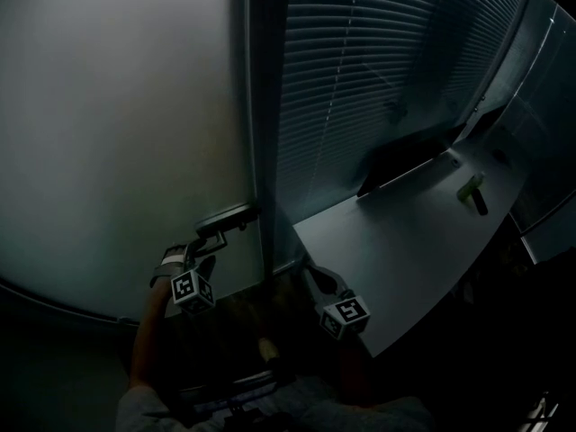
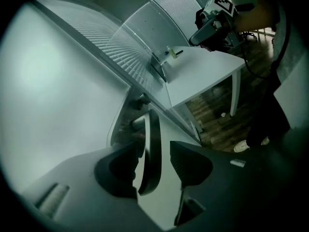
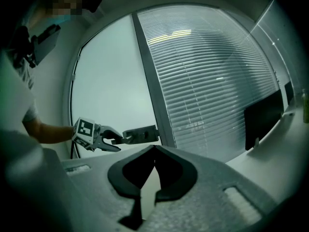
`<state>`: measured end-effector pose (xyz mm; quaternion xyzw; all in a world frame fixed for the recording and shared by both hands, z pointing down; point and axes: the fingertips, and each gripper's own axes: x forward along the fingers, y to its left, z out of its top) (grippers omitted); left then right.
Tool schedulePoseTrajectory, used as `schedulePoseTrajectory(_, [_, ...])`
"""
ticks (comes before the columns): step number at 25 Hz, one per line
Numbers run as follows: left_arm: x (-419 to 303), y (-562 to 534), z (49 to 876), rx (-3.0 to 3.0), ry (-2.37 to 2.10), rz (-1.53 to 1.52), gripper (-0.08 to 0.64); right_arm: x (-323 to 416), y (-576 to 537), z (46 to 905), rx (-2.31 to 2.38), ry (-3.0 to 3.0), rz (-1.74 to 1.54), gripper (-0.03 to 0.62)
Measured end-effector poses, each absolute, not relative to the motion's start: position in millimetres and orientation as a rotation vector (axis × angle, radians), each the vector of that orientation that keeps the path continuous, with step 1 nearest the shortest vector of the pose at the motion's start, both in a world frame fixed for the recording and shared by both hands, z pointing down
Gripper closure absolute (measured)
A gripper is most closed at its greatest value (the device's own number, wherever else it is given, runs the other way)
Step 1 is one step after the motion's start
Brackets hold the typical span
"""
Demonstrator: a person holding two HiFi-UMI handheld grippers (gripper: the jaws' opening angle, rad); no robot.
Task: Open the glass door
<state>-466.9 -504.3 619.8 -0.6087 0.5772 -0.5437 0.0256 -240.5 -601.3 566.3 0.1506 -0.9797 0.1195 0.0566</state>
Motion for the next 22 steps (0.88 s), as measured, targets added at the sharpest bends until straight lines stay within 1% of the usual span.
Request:
schedulePoseTrajectory(7, [-468.3,-508.7,622.0,-1.891,1.748,-1.733,0.348,-240.6,-610.0,569.6,0.474,-2.953,0.402,0.595])
schedulePoseTrajectory(11, [-471.2,-514.5,632.1,-1.885,1.725,-1.75,0.377,-247.7,-615.0,576.7,0.459,-2.953,0.42,0.595])
schedulePoseTrajectory(16, [-472.0,-517.6,629.1,-1.849,1.718,-1.759,0.431,-246.3,-619.0,568.4,0.446,-2.98,0.407,0.595])
schedulePoseTrajectory(18, [-473.2,-521.7,632.7,-1.83,1.713,-1.76,0.476,-244.5,-622.9,571.9,0.45,-2.977,0.412,0.595])
schedulePoseTrajectory(22, [-473.9,-529.1,637.3,-1.801,1.699,-1.76,0.537,-240.1,-628.5,577.5,0.471,-2.96,0.421,0.595])
